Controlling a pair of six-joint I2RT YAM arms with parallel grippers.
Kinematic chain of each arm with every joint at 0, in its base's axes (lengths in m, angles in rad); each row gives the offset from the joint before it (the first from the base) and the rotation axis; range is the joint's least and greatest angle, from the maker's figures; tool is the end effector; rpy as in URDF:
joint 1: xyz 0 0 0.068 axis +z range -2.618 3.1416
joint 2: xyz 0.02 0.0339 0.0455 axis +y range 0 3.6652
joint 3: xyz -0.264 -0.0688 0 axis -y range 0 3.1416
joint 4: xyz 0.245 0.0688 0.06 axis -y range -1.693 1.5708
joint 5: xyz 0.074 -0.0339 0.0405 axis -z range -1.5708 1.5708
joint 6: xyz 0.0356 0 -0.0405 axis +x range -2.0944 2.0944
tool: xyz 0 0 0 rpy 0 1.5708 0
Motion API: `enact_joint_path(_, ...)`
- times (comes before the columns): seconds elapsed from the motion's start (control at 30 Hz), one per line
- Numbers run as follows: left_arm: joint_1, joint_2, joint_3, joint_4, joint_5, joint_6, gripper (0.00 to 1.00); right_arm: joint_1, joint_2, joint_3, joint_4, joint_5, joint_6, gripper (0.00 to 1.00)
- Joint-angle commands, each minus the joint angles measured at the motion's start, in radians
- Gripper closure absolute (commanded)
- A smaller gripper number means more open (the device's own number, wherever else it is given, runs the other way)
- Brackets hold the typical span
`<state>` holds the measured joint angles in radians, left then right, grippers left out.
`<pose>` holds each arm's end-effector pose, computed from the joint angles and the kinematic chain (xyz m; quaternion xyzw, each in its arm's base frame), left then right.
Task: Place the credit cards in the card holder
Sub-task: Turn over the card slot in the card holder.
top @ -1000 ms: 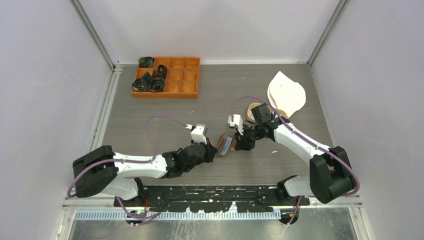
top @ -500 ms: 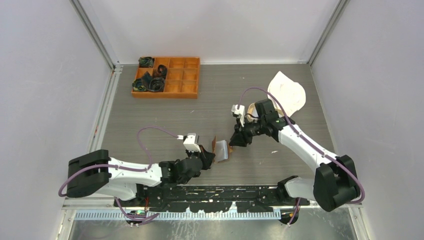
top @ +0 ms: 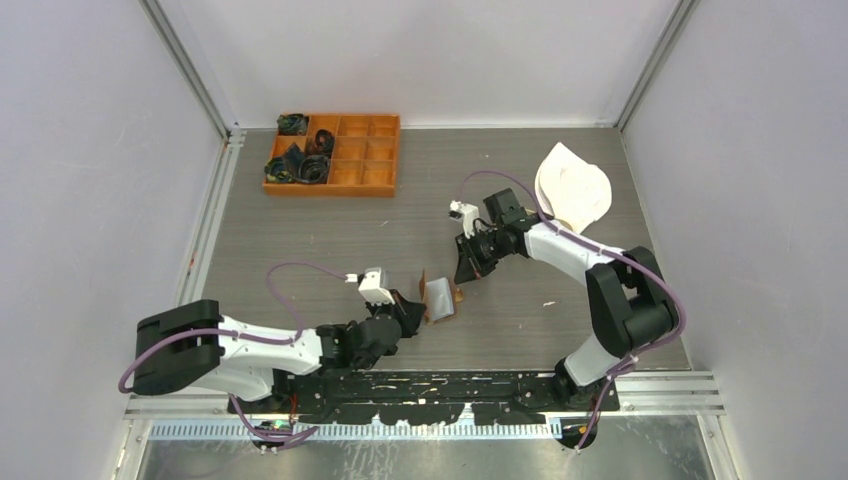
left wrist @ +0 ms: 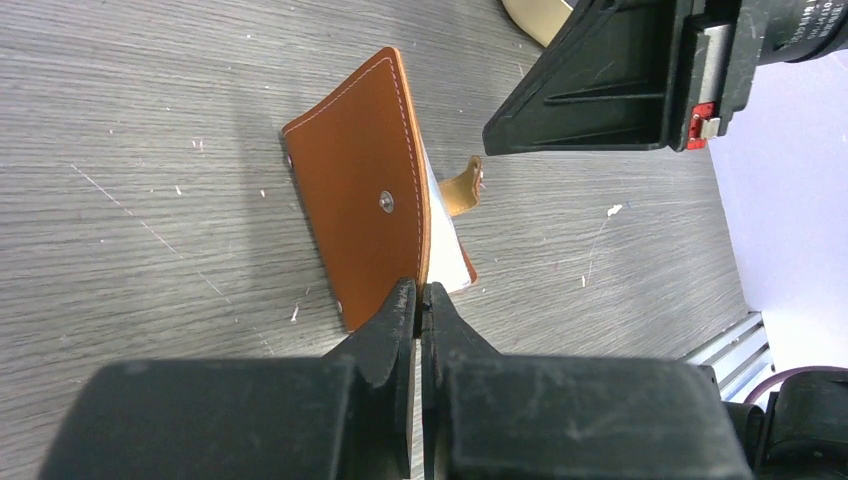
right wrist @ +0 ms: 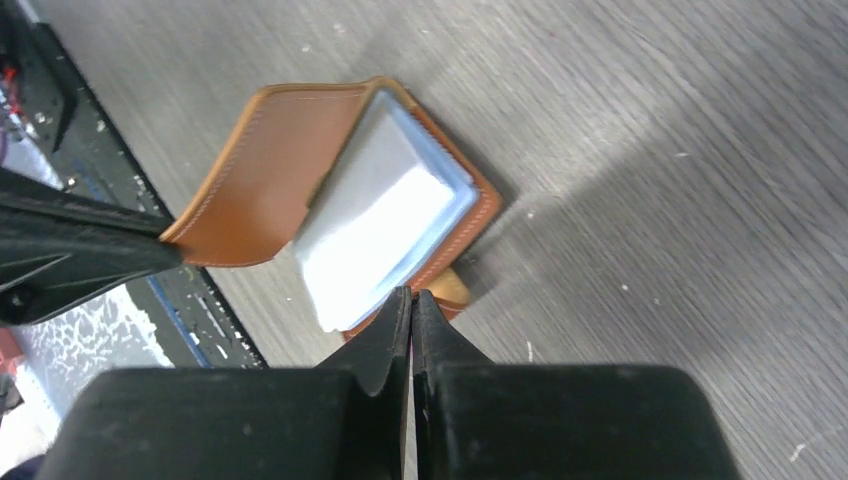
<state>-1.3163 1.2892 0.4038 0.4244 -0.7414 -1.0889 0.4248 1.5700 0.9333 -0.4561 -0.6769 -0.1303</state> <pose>0.0832 -0.2242 0.1708 -0.0997 0.8088 -0.3473 0.4640 0.2635 0.1437 0.1897 -0.3267 0.8598 0.3519 0.1736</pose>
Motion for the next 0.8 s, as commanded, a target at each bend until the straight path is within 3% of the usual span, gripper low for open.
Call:
enact_joint_path(0.0, -0.002, -0.011, -0.021, 0.046, -0.065, -0.018, 1.0, 0.014, 0.02, 0.056, -0.03, 0.116, 0.052, 0.94)
enact_joint_path(0.2, -0.003, 0.012, -0.034, 0.102, -0.06, -0.008, 1.0, 0.048, 0.058, 0.073, -0.037, 0.173, 0.046, 0.95)
enact_joint_path(0.77, -0.002, 0.048, -0.066, 0.228, -0.015, 0.034, 1.0, 0.064, 0.068, 0.128, -0.084, 0.139, 0.046, 0.94)
